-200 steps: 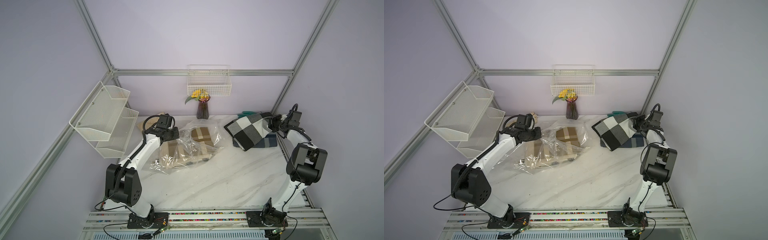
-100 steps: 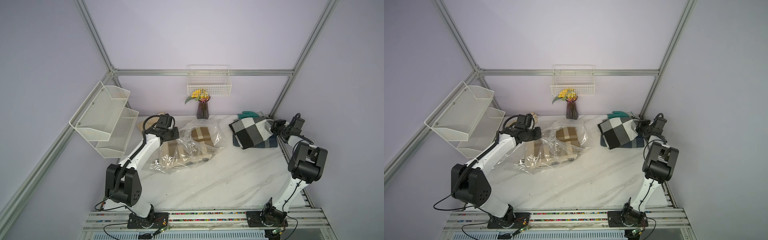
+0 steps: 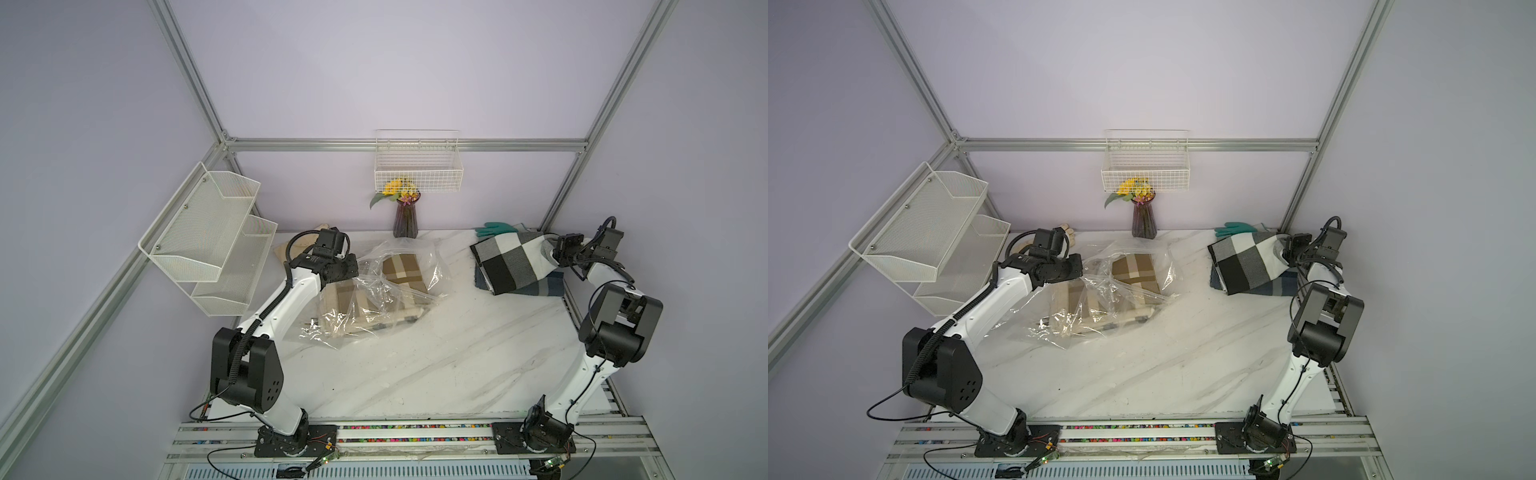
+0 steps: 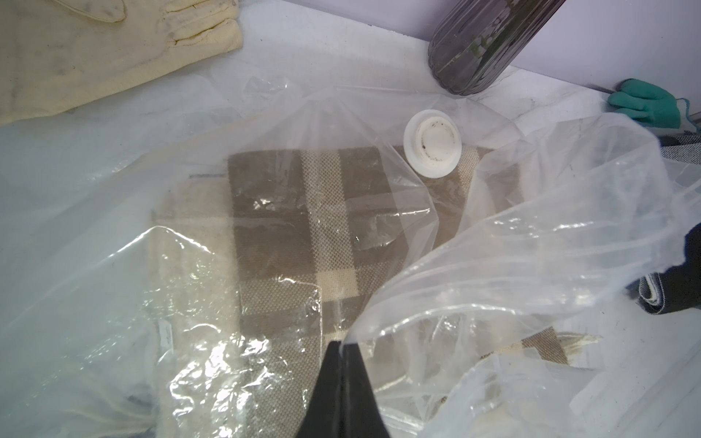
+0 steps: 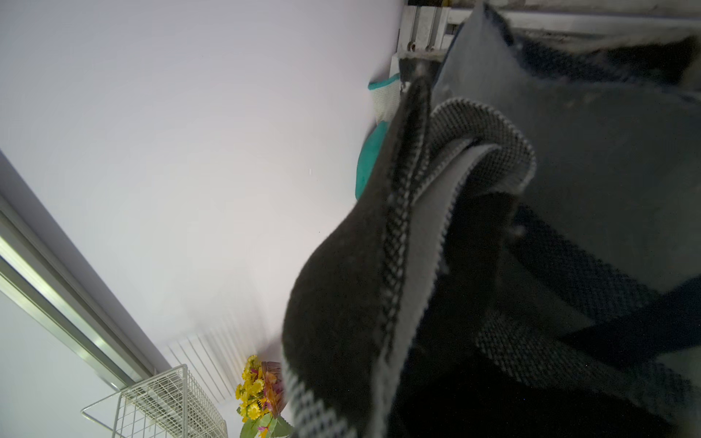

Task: Take the scarf out of the vacuum bag
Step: Place the scarf at the corner of the board.

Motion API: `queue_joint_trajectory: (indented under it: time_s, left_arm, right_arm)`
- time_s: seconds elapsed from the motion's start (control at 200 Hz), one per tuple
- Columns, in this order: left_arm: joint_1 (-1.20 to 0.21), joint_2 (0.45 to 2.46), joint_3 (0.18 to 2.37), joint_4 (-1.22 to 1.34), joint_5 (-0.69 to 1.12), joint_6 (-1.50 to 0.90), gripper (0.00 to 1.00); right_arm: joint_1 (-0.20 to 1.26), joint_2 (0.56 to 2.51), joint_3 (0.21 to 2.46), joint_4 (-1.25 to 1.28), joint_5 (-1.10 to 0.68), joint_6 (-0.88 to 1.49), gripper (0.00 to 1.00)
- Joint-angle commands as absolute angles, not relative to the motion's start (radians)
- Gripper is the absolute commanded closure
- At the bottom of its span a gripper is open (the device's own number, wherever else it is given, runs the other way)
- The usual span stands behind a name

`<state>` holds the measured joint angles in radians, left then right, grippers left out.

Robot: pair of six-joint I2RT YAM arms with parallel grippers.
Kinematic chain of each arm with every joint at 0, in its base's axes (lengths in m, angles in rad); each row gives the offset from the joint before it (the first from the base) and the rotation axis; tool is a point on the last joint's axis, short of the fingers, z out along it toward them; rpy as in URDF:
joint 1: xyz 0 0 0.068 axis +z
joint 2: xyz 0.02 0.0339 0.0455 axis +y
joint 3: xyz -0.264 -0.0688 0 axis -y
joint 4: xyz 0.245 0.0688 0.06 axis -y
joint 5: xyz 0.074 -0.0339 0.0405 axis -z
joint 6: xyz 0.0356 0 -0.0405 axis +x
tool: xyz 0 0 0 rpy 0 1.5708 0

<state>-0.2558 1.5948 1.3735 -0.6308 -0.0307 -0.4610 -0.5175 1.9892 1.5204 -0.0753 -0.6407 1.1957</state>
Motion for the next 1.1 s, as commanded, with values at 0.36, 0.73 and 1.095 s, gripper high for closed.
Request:
queue_joint_trajectory:
  time_s: [0.36, 0.73, 1.095]
  left_arm:
    - [-0.253, 1.563, 1.383, -0.599, -0.065, -0.442, 1.00]
    - [-0.253, 1.571, 1.383, -0.589, -0.048, -0.446, 1.00]
    - [-0.255, 1.571, 1.366, -0.581, -0.046, -0.445, 1.00]
  right_arm:
    - [-0.537, 1.991, 1.562, -0.102, -0.610, 1.102, 0.03]
    - [-0.585, 1.865, 1.225, 0.455, -0.610, 1.368, 0.03]
    - [-0.625, 1.807, 1.022, 1.062, -0.586, 1.548, 0.03]
